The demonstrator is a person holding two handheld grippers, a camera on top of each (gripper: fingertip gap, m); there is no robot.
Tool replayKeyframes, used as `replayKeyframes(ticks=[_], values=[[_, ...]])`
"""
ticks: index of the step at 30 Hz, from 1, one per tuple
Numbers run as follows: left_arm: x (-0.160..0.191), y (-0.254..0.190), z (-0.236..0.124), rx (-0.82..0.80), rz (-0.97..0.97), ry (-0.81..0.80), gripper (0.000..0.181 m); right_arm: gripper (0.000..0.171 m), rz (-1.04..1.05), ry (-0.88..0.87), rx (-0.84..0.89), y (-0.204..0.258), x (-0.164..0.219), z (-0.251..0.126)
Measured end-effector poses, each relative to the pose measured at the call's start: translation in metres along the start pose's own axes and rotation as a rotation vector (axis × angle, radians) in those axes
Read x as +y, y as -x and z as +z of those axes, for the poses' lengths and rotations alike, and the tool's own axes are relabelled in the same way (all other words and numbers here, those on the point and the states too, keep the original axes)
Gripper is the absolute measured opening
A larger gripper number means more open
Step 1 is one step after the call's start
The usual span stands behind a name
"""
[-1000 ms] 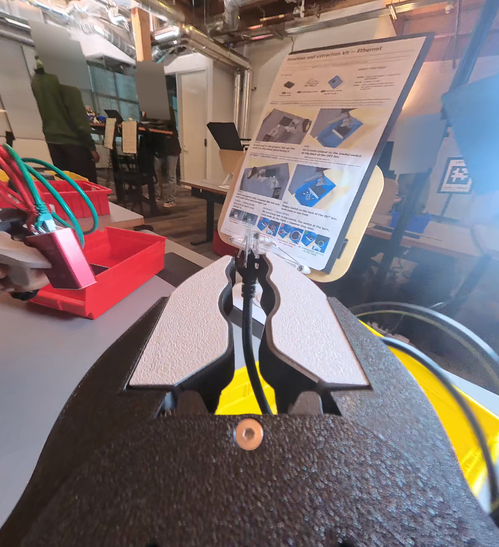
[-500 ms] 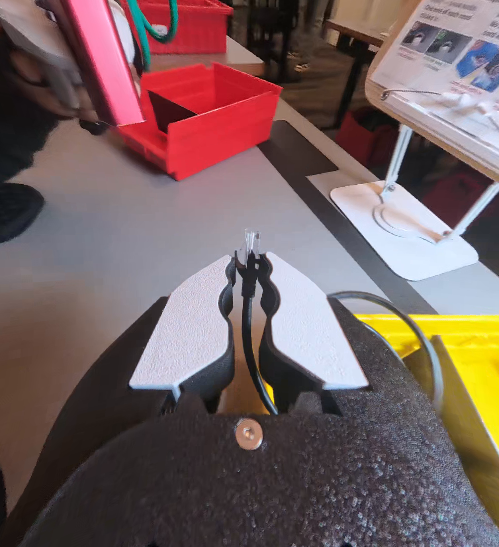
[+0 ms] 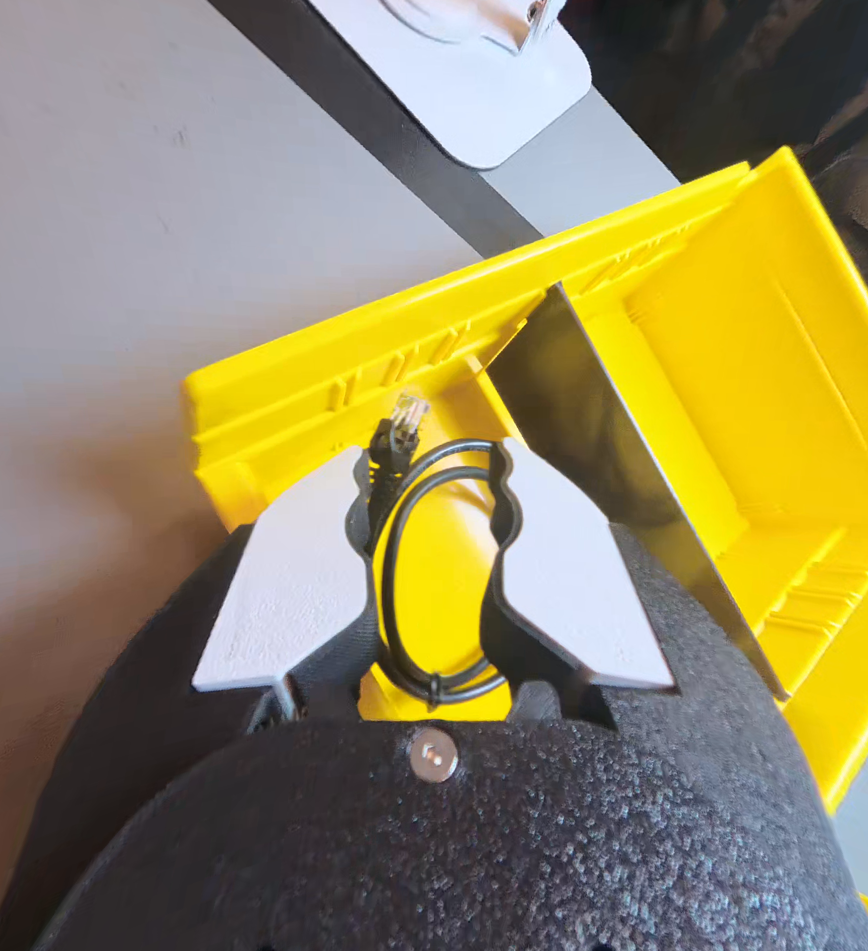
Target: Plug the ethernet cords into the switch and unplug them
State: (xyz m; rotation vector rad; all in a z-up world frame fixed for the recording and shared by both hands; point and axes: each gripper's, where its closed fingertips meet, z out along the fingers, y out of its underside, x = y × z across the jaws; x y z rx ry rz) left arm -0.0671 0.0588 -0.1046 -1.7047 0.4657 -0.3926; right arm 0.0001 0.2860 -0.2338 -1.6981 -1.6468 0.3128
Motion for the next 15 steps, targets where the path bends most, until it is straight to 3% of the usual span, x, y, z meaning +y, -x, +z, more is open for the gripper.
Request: replayKeyframes(ticks=[3,8,11,15], values=[[0.004,-0.001,0.003,0.001,0.008,0.023,0.025,0.058,0.000,-0.055,-0.019,0.005,-0.015,-0.010],[0.017,0.002,0.008,-0.007,-0.022,0.089,0.026,0.058,0.023,-0.428,-0.120,0.020,-0.087,-0.089],[0.030,-0.003,0.014,0.031,-0.069,0.154,0.026,0.053,-0.075,-0.611,-0.303,0.064,-0.118,-0.134],[0.056,-0.018,0.023,0.117,-0.119,0.299,0.026,0.052,-0.222,-0.604,-0.562,0.135,-0.122,-0.143]])
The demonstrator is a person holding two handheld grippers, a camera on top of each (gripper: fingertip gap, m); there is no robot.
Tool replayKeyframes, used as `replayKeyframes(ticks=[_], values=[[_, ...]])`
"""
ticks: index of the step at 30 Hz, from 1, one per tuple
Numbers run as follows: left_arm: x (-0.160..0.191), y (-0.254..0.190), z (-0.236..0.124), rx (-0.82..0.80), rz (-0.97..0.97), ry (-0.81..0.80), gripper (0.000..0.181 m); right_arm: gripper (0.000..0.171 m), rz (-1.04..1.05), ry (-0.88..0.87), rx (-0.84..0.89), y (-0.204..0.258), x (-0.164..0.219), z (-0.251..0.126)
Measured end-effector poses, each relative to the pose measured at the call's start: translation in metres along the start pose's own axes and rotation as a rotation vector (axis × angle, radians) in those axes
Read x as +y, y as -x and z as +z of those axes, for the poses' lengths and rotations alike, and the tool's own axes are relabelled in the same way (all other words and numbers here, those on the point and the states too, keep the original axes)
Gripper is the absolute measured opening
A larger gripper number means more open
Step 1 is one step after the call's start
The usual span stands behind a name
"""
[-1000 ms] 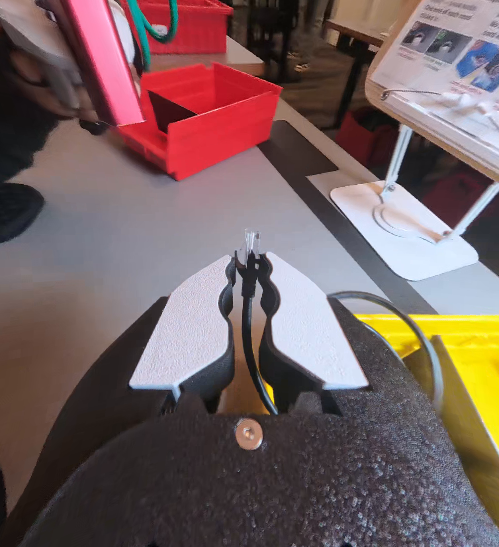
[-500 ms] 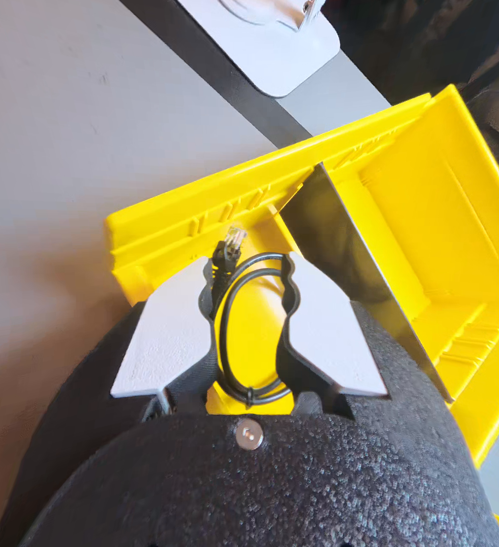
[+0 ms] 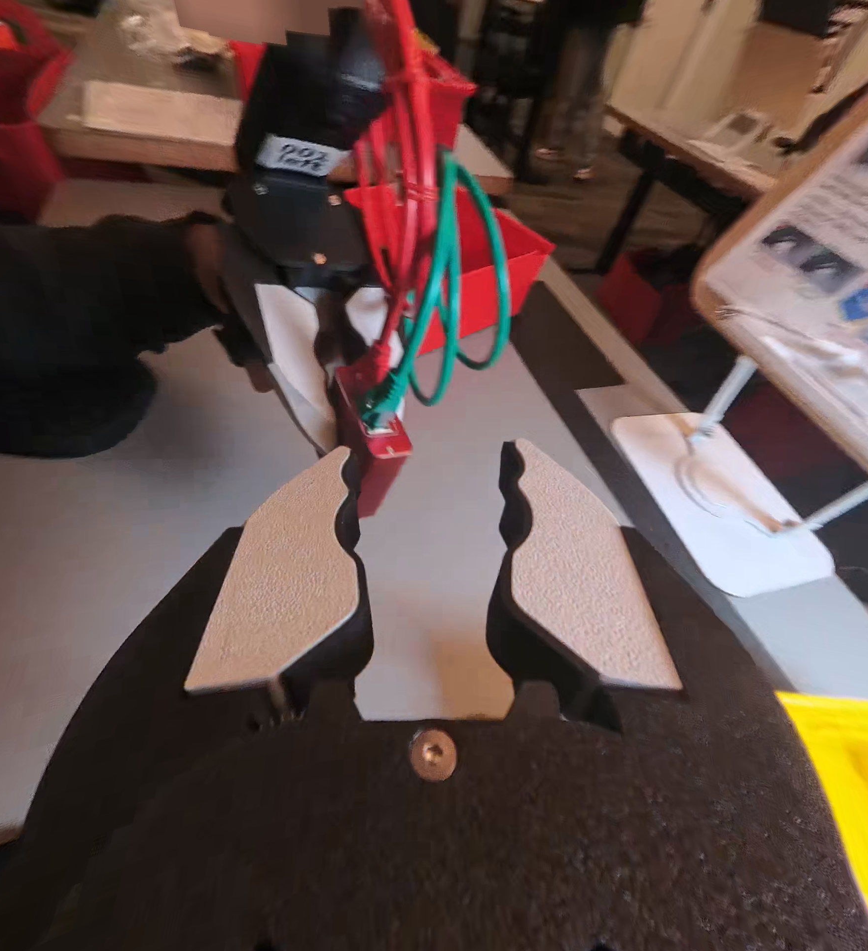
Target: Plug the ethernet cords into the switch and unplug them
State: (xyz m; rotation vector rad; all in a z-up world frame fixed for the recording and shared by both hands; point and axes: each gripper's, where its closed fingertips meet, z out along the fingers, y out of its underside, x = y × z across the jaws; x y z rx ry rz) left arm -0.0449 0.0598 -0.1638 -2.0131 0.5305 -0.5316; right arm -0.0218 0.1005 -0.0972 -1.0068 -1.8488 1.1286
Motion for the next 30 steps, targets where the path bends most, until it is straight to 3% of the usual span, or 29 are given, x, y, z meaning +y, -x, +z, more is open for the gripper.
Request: replayKeyframes(ticks=[6,7,9,13,15,19,24,27,30], values=[[0.027,-0.025,0.013,0.149,-0.030,0.170,0.030,0.047,0.047,0.212,-0.304,0.054,0.055,0.057],[0.031,-0.021,0.012,0.130,-0.020,0.193,0.030,0.030,0.042,0.205,-0.354,0.061,0.056,0.060],[0.032,-0.024,0.007,0.164,-0.020,0.189,0.029,0.029,0.042,0.158,-0.382,0.065,0.052,0.062],[0.002,-0.028,-0.010,0.205,0.008,0.008,0.029,0.027,0.117,-0.077,-0.426,0.061,0.017,0.051],[-0.016,-0.031,-0.019,0.217,0.029,-0.098,0.044,0.027,0.161,-0.208,-0.415,0.052,-0.002,0.041],[-0.032,-0.036,-0.016,0.213,0.059,-0.215,0.050,0.027,0.197,-0.400,-0.367,0.038,-0.031,0.023],[-0.059,-0.037,-0.003,0.181,0.023,-0.474,0.047,0.027,0.263,-0.623,-0.322,0.028,-0.061,0.004],[-0.079,-0.038,-0.014,0.167,-0.006,-0.656,0.030,0.027,0.300,-0.708,-0.336,0.027,-0.066,0.001],[-0.073,-0.032,-0.016,0.130,0.021,-0.567,0.027,0.027,0.322,-0.731,-0.341,0.027,-0.063,0.007]])
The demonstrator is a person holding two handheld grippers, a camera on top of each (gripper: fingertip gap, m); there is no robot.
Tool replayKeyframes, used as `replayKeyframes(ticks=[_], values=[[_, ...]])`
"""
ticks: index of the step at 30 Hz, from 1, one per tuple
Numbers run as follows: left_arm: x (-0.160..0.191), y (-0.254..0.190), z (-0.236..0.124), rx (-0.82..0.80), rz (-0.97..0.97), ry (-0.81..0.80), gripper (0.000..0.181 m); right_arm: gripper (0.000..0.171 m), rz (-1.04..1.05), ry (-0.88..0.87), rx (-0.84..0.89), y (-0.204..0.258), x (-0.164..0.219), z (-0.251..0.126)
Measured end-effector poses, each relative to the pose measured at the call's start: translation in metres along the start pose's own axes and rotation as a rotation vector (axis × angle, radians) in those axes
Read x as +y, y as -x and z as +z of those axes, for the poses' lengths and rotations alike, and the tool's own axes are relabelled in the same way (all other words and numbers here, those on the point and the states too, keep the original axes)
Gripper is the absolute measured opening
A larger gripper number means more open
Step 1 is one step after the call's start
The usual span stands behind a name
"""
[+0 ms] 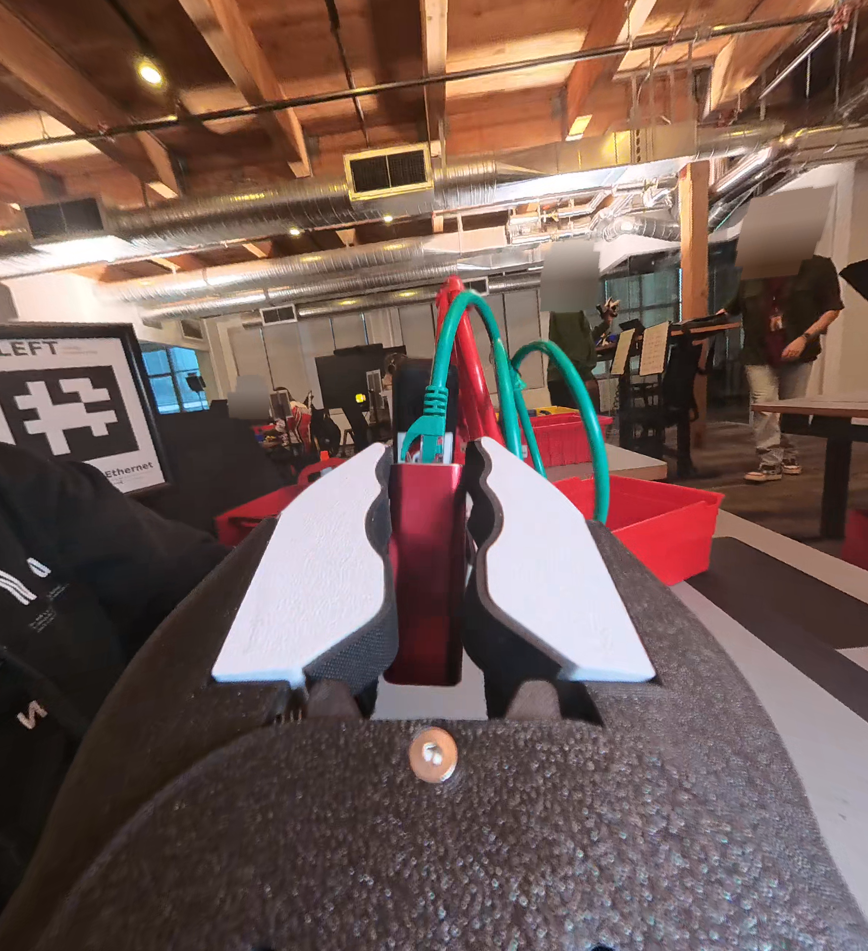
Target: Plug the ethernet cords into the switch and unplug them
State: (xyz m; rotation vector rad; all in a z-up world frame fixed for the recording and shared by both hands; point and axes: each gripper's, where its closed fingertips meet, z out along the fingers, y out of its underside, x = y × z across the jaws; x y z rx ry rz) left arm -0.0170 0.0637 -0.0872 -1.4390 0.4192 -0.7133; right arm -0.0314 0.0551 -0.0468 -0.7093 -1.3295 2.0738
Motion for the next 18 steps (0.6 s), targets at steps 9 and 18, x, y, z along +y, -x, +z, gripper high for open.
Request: replayKeyframes(ticks=[9,18], values=[[0.059,0.011,-0.052,-0.091,0.006,0.703,0.027,0.031,-0.214,0.588,0.119,-0.010,0.068,-0.005],[0.066,0.003,-0.059,0.004,0.014,0.722,0.027,0.008,-0.008,0.362,-0.004,-0.001,0.067,0.011]])
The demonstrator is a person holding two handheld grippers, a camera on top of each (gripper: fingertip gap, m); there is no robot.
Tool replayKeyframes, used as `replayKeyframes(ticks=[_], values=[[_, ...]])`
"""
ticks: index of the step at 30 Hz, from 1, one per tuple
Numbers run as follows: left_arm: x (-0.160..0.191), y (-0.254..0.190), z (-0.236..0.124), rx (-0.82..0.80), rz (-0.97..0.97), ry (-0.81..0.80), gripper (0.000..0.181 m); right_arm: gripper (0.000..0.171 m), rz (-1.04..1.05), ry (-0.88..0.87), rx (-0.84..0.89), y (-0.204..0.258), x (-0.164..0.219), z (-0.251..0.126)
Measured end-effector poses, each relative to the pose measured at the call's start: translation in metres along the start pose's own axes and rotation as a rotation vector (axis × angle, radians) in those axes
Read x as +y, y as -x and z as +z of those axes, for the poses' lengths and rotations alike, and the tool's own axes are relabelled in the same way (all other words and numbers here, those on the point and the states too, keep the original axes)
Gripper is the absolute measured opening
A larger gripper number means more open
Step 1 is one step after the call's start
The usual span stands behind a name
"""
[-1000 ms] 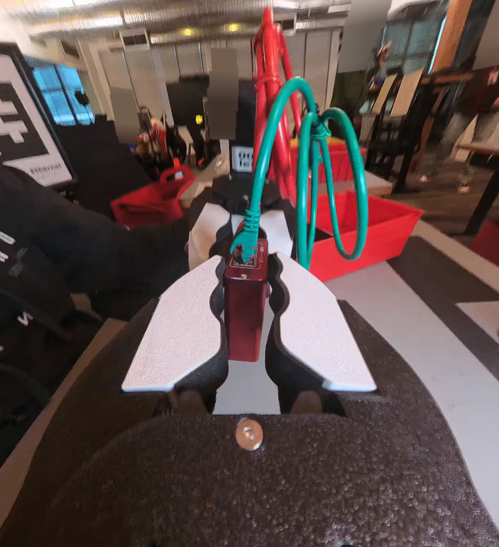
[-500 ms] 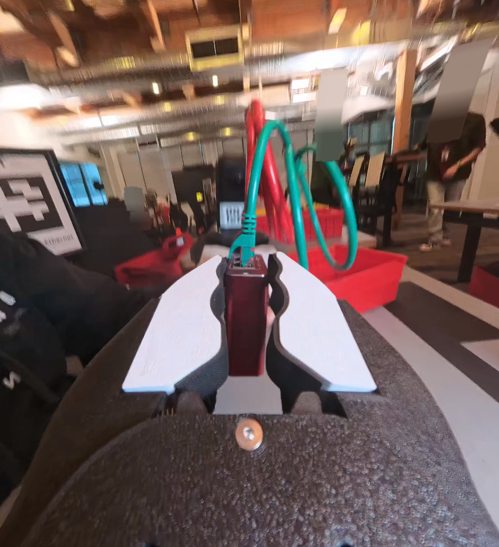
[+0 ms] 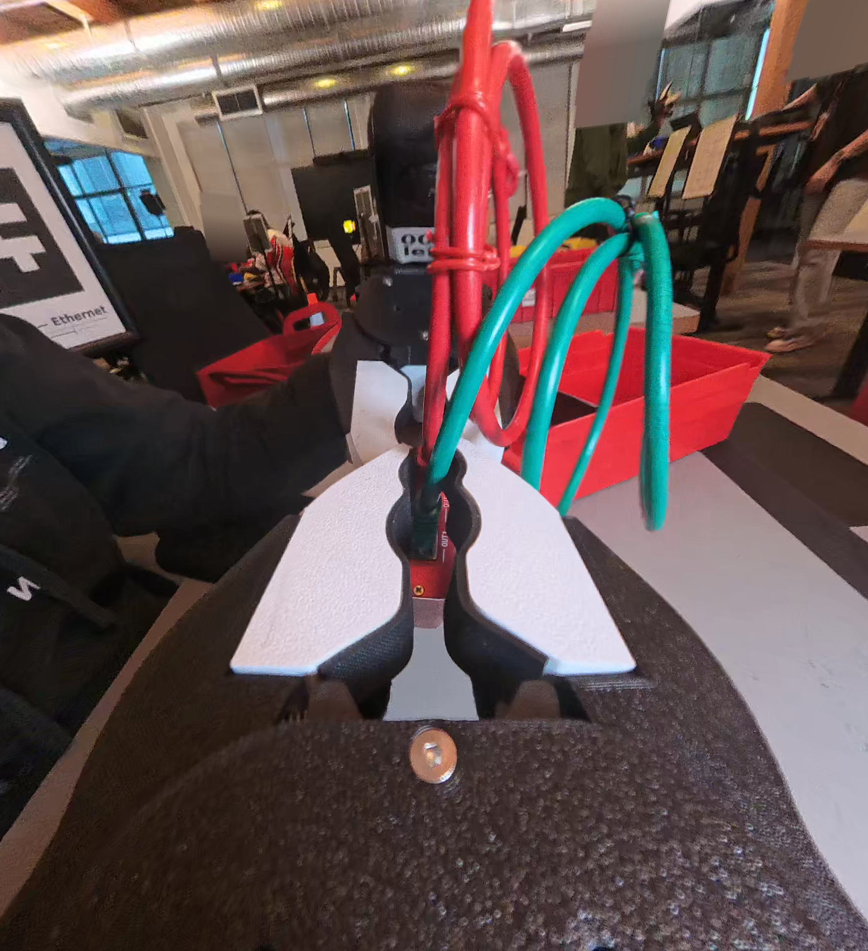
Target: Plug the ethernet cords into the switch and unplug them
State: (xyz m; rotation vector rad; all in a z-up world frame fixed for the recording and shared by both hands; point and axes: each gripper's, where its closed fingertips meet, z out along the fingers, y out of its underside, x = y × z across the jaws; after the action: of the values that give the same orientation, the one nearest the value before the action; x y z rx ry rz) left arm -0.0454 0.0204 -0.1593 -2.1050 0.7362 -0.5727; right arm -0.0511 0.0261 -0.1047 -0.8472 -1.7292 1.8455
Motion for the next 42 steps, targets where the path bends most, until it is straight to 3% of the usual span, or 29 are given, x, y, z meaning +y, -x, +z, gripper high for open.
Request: replayKeyframes(ticks=[3,7,10,12,14,20,24,29,34,42], values=[[-0.024,-0.002,-0.007,0.056,0.030,-0.218,0.027,0.008,-0.006,-0.099,0.006,0.001,-0.019,-0.007],[-0.056,-0.010,-0.011,0.169,0.036,-0.553,0.049,0.009,-0.028,-0.290,0.006,0.006,-0.055,-0.028],[-0.070,-0.017,0.002,0.226,0.009,-0.702,0.056,0.009,-0.039,-0.445,0.008,0.010,-0.078,-0.044],[-0.086,-0.018,0.002,0.174,0.013,-0.810,0.048,0.009,-0.045,-0.510,0.007,0.011,-0.085,-0.050],[-0.099,-0.011,-0.009,0.049,0.031,-0.873,0.029,0.009,-0.032,-0.543,0.016,0.008,-0.086,-0.053],[-0.097,0.018,-0.069,-0.130,-0.014,-0.837,0.029,0.016,0.090,-0.296,0.186,-0.035,-0.047,-0.046],[-0.095,0.021,-0.106,-0.215,0.027,-0.820,0.029,0.035,0.109,-0.107,0.230,-0.047,-0.023,-0.048],[-0.098,0.014,-0.141,-0.334,0.114,-0.801,0.029,0.045,0.064,-0.035,0.303,-0.053,-0.032,-0.089],[-0.092,0.005,-0.127,-0.406,0.212,-0.584,0.029,0.043,-0.065,0.003,0.389,-0.036,-0.059,-0.113],[-0.103,-0.034,-0.080,-0.270,0.302,-0.493,0.029,0.049,-0.355,0.328,0.278,0.011,-0.021,-0.016]])
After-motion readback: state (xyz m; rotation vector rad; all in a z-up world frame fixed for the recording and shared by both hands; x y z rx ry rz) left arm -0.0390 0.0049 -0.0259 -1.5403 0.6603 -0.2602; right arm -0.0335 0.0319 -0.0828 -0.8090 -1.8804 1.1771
